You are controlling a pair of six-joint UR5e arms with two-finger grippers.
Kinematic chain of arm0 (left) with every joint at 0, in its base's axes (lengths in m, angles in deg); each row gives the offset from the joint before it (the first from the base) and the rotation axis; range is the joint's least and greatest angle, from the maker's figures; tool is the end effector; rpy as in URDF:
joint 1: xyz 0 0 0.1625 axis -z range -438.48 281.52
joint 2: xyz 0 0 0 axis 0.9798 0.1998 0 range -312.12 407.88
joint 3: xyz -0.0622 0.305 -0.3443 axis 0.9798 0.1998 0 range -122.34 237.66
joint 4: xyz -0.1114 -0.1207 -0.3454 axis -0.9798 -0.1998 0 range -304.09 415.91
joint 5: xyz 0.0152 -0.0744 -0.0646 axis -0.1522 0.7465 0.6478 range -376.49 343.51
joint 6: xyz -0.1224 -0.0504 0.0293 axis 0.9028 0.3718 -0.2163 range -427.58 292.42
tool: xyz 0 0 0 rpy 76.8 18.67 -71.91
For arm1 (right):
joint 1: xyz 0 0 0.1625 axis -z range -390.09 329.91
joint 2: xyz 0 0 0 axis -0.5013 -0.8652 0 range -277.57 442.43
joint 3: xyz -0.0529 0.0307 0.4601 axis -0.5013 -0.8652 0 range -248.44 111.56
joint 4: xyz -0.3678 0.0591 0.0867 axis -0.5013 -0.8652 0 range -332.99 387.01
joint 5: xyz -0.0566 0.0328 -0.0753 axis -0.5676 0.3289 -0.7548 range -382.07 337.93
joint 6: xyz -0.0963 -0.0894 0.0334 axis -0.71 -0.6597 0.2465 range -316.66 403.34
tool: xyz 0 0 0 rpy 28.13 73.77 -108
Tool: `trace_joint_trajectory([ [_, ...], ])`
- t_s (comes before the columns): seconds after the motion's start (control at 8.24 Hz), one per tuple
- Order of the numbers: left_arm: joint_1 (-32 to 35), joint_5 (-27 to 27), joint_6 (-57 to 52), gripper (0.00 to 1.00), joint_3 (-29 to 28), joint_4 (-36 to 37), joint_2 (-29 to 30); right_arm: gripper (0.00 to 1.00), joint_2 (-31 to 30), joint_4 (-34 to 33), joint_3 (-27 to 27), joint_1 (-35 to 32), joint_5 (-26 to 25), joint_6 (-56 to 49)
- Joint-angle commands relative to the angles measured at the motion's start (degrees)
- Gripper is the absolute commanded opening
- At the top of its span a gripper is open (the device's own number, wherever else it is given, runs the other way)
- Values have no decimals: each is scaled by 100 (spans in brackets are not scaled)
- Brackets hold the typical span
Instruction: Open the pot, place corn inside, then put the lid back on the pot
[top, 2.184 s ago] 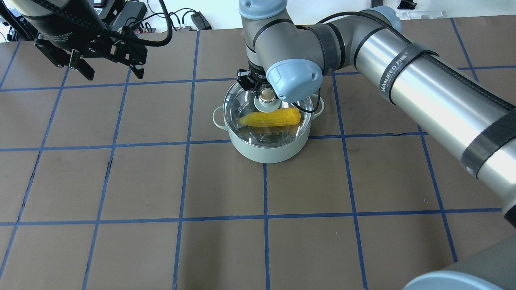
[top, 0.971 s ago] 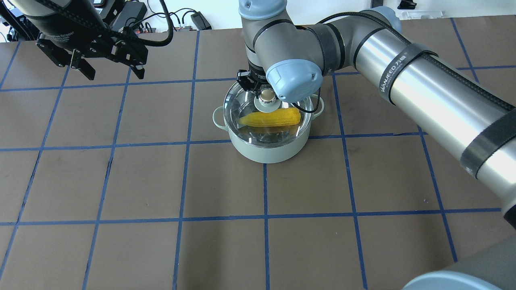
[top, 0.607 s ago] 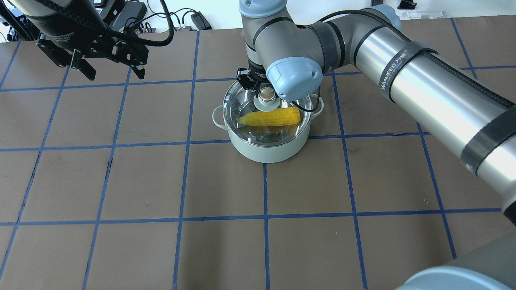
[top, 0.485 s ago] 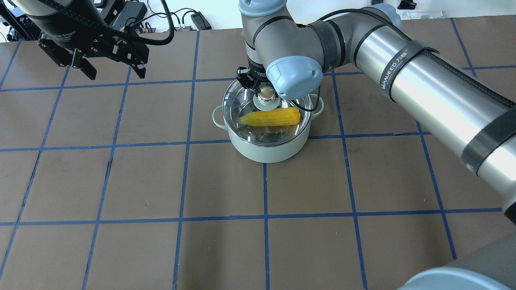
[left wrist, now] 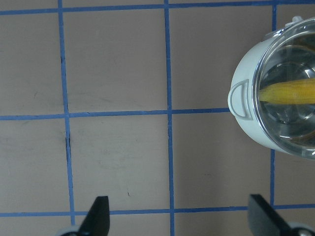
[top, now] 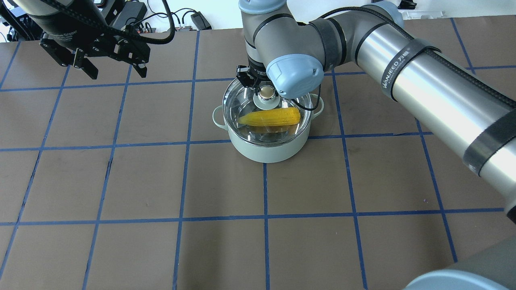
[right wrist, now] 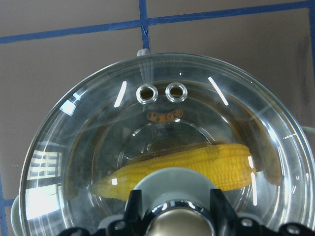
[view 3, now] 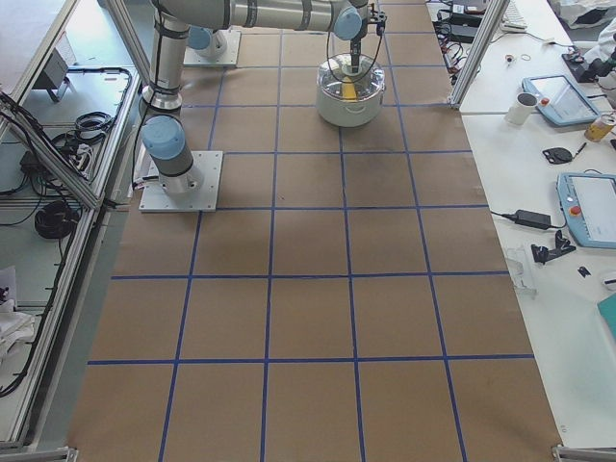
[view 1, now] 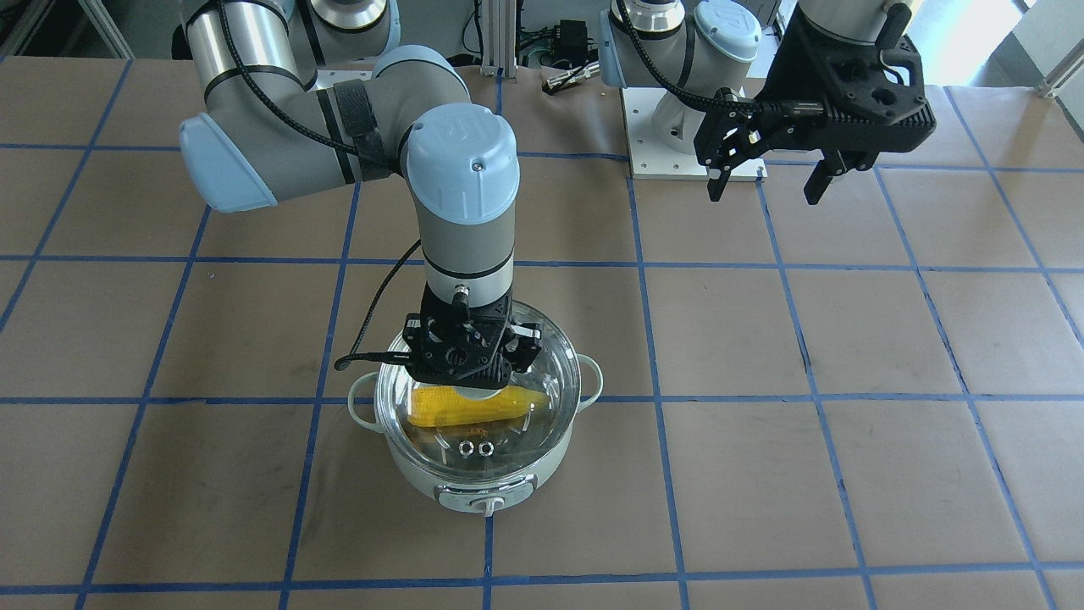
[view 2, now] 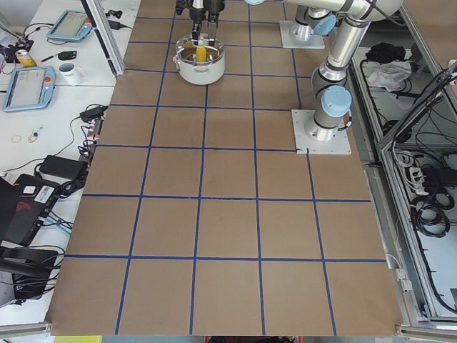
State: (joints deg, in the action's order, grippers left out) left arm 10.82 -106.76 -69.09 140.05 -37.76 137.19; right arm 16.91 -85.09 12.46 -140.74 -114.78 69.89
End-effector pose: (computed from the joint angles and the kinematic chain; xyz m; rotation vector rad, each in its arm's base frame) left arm -0.1269 -0.4610 0.5512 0.0219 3.1328 -0.1263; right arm 0.3490 -0.5663 0.3670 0.1656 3.1273 -0.1981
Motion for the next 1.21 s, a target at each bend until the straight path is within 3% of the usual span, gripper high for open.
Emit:
trace_joint_trajectory([
  [0.0,0,35,-16,100,14,7,8,19,30,12,-4,0,7,-18],
  [0.73,35,35,-7,100,14,-11,-1,20,83,205,-39,0,-55,-106],
  [0.85,35,18,1,100,14,-11,-1,36,83,197,-39,0,-55,-97],
  [0.97,35,27,2,100,22,-20,42,74,83,118,-57,0,-81,-62],
  [1.09,35,18,-7,100,14,-28,86,100,74,109,-57,0,-90,-10],
])
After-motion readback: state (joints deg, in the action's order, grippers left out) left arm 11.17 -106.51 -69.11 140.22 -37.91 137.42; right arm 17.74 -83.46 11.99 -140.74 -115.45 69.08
